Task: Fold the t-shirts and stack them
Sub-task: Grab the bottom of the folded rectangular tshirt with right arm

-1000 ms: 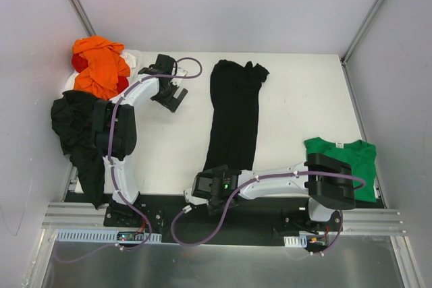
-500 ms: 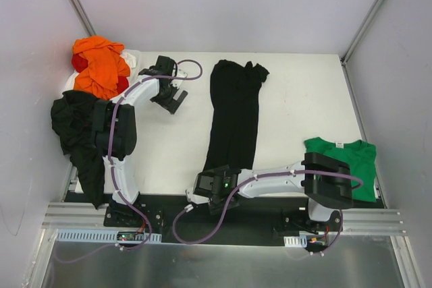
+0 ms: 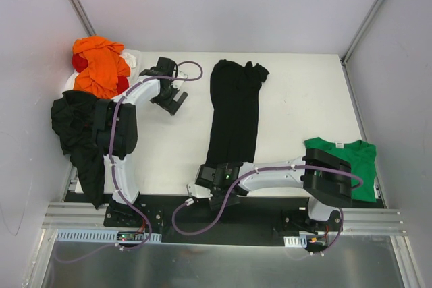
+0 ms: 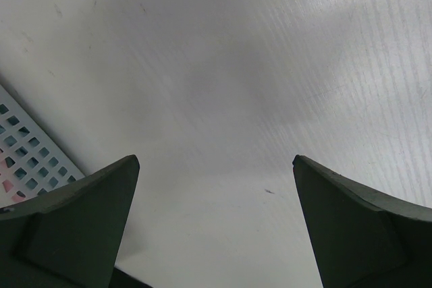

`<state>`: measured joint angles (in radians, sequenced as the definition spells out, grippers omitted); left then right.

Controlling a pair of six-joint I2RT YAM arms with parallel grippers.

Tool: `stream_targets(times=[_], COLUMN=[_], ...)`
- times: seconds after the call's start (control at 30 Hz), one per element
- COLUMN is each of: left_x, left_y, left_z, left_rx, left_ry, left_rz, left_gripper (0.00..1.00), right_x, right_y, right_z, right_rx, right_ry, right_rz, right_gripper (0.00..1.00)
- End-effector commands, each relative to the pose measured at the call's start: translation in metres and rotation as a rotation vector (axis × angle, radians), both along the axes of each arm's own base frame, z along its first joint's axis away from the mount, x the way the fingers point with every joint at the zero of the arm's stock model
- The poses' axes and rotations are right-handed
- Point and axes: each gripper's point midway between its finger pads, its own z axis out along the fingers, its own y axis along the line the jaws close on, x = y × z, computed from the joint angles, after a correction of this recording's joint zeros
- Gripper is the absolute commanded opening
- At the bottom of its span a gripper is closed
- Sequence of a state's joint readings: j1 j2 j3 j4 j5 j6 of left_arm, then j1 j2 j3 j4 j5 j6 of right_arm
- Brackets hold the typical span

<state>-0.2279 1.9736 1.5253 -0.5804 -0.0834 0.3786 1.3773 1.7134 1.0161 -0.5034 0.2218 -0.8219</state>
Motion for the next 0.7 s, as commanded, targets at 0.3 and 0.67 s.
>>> stream_targets(times=[0.3,0.67], left_x=[-0.004,-0.003], left_y=[0.003,0.003], left_z=[-0.01,-0.011], left_rx=[0.018,0.017], left_ry=[0.028,0.026], left_rz=[-0.008,-0.011], left_gripper=[0.99,0.99], right_x=[0.029,0.035], right_y=[-0.008,-0.004], right_z=[0.019,0.04], right_rx=[-0.005,0.025], right_ry=[-0.05,-0.08], right_rz=[0.003,0.0], right_gripper=[0.93,0.93])
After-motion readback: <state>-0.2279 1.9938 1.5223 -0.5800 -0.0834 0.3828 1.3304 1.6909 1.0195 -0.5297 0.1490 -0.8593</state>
